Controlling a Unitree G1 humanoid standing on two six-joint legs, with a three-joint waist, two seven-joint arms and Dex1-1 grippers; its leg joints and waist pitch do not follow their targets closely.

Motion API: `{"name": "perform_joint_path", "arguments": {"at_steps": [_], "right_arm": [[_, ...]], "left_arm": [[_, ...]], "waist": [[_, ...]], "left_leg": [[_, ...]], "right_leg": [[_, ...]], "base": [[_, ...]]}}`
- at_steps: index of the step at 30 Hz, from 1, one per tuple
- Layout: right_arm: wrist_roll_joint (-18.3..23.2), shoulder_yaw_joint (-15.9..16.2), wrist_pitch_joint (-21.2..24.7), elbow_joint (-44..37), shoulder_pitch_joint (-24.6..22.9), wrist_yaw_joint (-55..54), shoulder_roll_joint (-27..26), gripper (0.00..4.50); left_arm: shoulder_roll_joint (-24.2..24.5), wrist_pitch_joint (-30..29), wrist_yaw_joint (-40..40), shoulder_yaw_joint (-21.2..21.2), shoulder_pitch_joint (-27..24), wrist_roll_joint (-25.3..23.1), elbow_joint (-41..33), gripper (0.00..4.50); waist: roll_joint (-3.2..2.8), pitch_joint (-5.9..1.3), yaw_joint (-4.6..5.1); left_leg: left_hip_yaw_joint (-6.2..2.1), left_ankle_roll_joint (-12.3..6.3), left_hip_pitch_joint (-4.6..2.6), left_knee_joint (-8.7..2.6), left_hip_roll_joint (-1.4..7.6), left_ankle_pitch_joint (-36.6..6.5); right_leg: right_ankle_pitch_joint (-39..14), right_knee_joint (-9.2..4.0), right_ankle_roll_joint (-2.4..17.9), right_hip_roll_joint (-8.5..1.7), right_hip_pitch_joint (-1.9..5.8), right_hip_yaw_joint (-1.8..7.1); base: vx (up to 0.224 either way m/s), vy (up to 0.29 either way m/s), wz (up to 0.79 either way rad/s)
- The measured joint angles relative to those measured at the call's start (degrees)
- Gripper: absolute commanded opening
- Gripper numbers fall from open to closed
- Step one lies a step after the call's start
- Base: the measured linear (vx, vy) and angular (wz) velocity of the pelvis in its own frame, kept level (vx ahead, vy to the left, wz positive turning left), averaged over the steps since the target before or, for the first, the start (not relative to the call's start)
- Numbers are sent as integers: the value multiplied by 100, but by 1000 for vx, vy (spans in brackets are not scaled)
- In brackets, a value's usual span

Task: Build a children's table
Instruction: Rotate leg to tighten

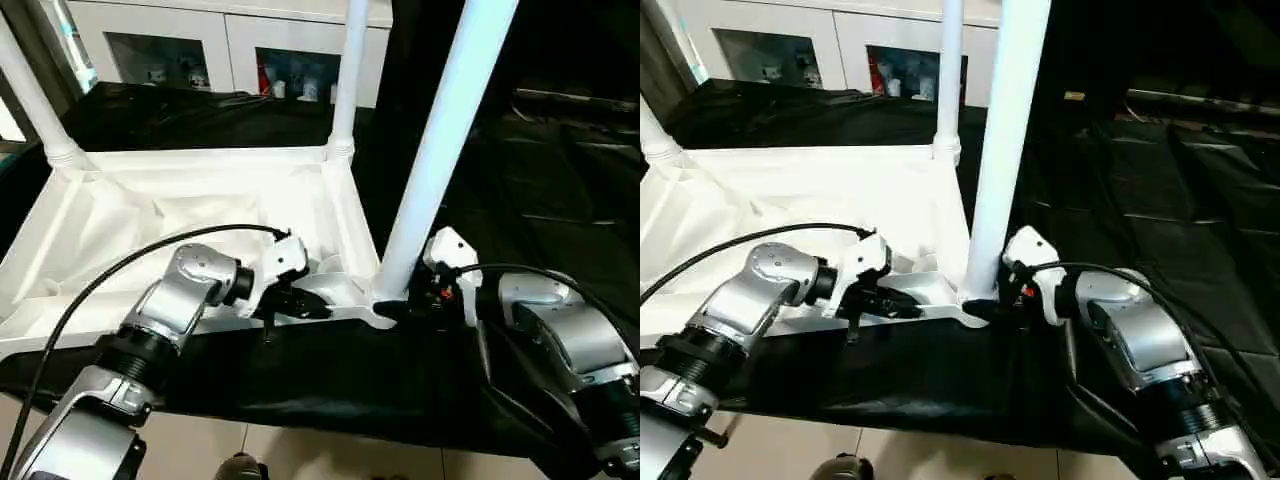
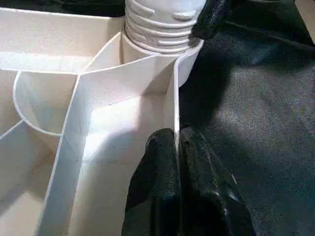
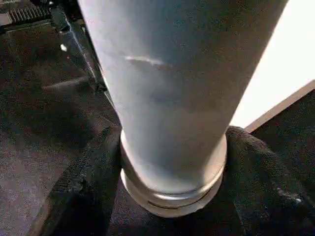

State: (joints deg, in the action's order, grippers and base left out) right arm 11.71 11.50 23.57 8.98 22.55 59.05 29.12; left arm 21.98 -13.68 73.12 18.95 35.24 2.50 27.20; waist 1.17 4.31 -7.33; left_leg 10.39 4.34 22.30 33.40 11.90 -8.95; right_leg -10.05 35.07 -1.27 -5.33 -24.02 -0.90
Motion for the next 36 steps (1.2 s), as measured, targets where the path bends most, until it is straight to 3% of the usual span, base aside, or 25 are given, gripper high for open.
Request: {"name": "perform_joint_path", "arguments": {"at_steps": [5, 9, 13, 16, 18, 21, 27, 31, 36], "right_arm": [[-23, -415, -30, 546, 16, -1209, -879, 274], [-104, -892, -14, 1309, 457, -2880, -1721, 274], [-227, -1288, -419, 2107, 911, -4329, -2434, 274], [-293, -1434, -704, 2432, 1075, -4826, -2648, 274], [-337, -1445, -829, 2529, 1108, -4880, -2674, 274], [-354, -1451, -942, 2602, 1114, -4875, -2677, 343], [-367, -1400, -1106, 2664, 1110, -4543, -2584, 390], [-416, -973, -841, 2141, 862, -3513, -1880, 434], [-412, -457, -601, 1337, 578, -2196, -1075, 444]], "left_arm": [[-194, -146, -714, -150, 110, -162, 273, 0], [-766, -332, -1821, -289, 484, -363, 854, 0], [-1416, -561, -2898, -465, 811, -419, 1374, 0], [-1626, -584, -3266, -500, 901, -467, 1509, 0], [-1665, -579, -3324, -516, 947, -471, 1578, 0], [-1684, -518, -3323, -525, 971, -499, 1643, 0], [-1616, -371, -3182, -499, 959, -560, 1650, 0], [-1338, -222, -2645, -435, 793, -531, 1396, 0], [-949, -48, -1848, -342, 653, -442, 1176, 0]], "waist": [[23, -15, 96], [37, -22, 186], [33, -25, 225], [30, -27, 222], [30, -28, 219], [28, -28, 214], [27, -27, 220], [24, -26, 200], [20, -23, 136]], "left_leg": [[-2, 1, -11, 19, 1, 0], [-17, 5, -21, 33, -3, 3], [-24, 5, -23, 33, -6, 3], [-25, 5, -20, 22, -6, 2], [-22, 5, -20, 15, -6, 3], [-20, 5, -20, 12, -5, 3], [-26, 5, -18, 10, -5, 3], [-23, 5, -17, -17, -5, 3], [-15, 5, -13, -26, -3, 3]], "right_leg": [[6, 19, 6, 2, 5, 4], [19, 9, 19, -1, 14, 10], [24, 3, 26, -3, 18, 11], [25, -2, 26, -1, 17, 7], [24, -6, 24, 1, 17, 4], [23, -8, 22, 0, 17, 3], [22, -9, 21, 0, 13, 4], [15, -13, 9, 2, 8, 1], [10, -13, 5, 4, 3, -5]], "base": [[0, 0, 0], [0, 0, 0], [0, 0, 0], [0, 0, 0], [0, 0, 0], [0, 0, 0], [0, 0, 0], [0, 0, 0], [0, 0, 0]]}}
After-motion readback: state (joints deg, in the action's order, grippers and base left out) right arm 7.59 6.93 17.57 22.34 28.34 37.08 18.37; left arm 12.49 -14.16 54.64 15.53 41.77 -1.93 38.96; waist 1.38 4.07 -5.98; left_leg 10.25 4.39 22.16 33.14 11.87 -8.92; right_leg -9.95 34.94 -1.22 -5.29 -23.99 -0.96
